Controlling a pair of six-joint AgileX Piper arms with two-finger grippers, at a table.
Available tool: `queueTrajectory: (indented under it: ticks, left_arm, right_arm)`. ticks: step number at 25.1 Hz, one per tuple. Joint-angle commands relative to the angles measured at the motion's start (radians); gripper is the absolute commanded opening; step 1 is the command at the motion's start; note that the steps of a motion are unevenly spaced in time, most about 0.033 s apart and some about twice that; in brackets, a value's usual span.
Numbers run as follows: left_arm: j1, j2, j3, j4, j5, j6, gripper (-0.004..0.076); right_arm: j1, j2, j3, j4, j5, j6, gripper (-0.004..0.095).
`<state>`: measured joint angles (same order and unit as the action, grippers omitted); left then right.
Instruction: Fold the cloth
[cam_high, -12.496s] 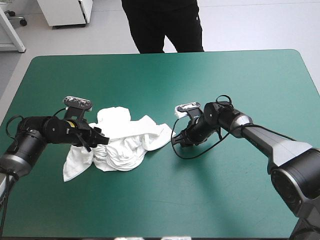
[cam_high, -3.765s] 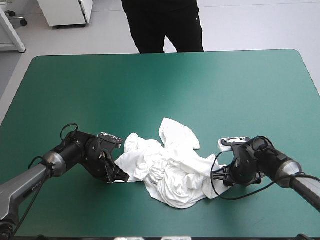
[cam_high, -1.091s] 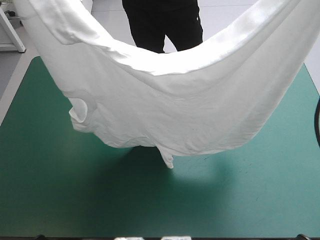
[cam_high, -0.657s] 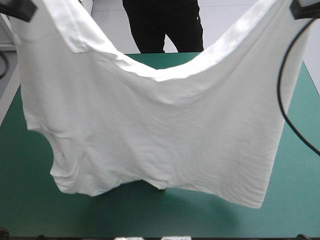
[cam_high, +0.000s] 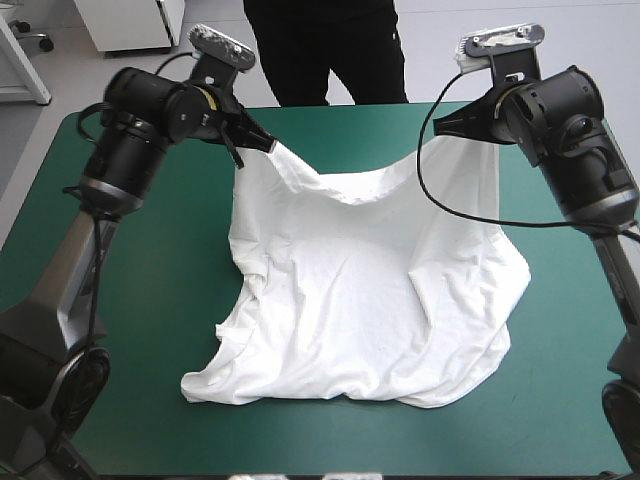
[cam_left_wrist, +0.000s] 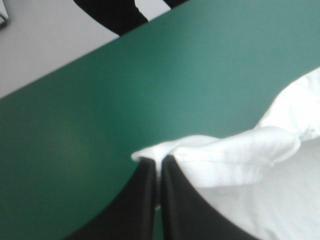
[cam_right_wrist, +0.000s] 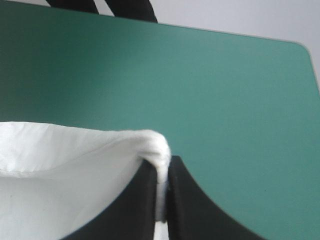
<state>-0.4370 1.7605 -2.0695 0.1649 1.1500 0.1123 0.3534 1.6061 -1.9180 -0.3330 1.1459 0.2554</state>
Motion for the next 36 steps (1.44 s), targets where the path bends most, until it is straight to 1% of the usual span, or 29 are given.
queueTrajectory:
  ticks: [1,5,7,9,12,16,21,22,24,25,26,27,28,29,30,31,32,33,35,36]
  left_arm:
    - [0.052,0.001,0.031,-0.006,-0.141,-0.050,-0.0009]
    - [0.128,0.083,0.031,-0.073,-0.204,-0.048,-0.0009]
    - [0.156,0.118,0.031,-0.099,-0.233,-0.048,-0.0009]
    - [0.178,0.152,0.031,-0.119,-0.261,-0.052,-0.0009]
    - [0.199,0.194,0.031,-0.137,-0.289,-0.060,-0.0009]
    - [0.209,0.252,0.031,-0.127,-0.323,-0.075,-0.0009]
    - [0.220,0.320,0.031,-0.126,-0.316,-0.097,-0.0009]
    - [0.220,0.331,0.031,-0.126,-0.314,-0.097,-0.0008]
    - [0.220,0.362,0.031,-0.130,-0.305,-0.082,0.0048]
    - [0.220,0.369,0.031,-0.130,-0.294,-0.082,0.0088]
    - [0.220,0.374,0.031,-0.138,-0.283,-0.082,0.0151]
    - [0.220,0.376,0.031,-0.153,-0.271,-0.082,0.0225]
    - [0.220,0.371,0.024,-0.181,-0.252,-0.087,0.0377]
    - [0.220,0.366,0.013,-0.181,-0.235,-0.097,0.0457]
    - [0.220,0.350,-0.018,-0.183,-0.188,-0.097,0.0566]
    - [0.220,0.332,-0.058,-0.183,-0.132,-0.097,0.0586]
    - [0.220,0.318,-0.077,-0.183,-0.104,-0.093,0.0578]
    - [0.220,0.285,-0.109,-0.183,-0.057,-0.076,0.0557]
    - [0.220,0.220,-0.142,-0.183,0.006,-0.056,0.0522]
    - [0.220,0.201,-0.145,-0.183,0.019,-0.048,0.0513]
  right_arm:
    - [-0.074,0.016,0.010,0.063,-0.122,-0.009,-0.0017]
    - [-0.152,0.104,0.010,0.159,-0.188,-0.014,-0.0017]
    - [-0.175,0.143,0.010,0.212,-0.213,-0.040,-0.0017]
    - [-0.189,0.179,0.010,0.241,-0.231,-0.050,-0.0017]
    - [-0.204,0.235,0.010,0.260,-0.261,-0.050,-0.0018]
    - [-0.204,0.308,0.010,0.255,-0.285,-0.050,-0.0017]
    - [-0.204,0.363,0.010,0.257,-0.289,-0.050,-0.0005]
    - [-0.204,0.372,0.010,0.257,-0.287,-0.050,0.0016]
    - [-0.204,0.387,0.010,0.293,-0.281,-0.066,0.0154]
    - [-0.204,0.387,0.010,0.309,-0.279,-0.083,0.0229]
    - [-0.204,0.389,0.010,0.324,-0.274,-0.095,0.0313]
    - [-0.204,0.389,0.010,0.333,-0.272,-0.096,0.0398]
    - [-0.204,0.385,0.008,0.342,-0.261,-0.096,0.0525]
    - [-0.204,0.383,0.000,0.342,-0.247,-0.096,0.0567]
    - [-0.204,0.378,-0.021,0.339,-0.200,-0.096,0.0591]
    - [-0.204,0.365,-0.046,0.333,-0.148,-0.096,0.0590]
    - [-0.204,0.355,-0.060,0.333,-0.116,-0.096,0.0590]
    - [-0.204,0.331,-0.083,0.333,-0.064,-0.099,0.0590]
    - [-0.204,0.279,-0.099,0.333,-0.001,-0.130,0.0590]
    - [-0.204,0.261,-0.099,0.333,0.012,-0.135,0.0590]
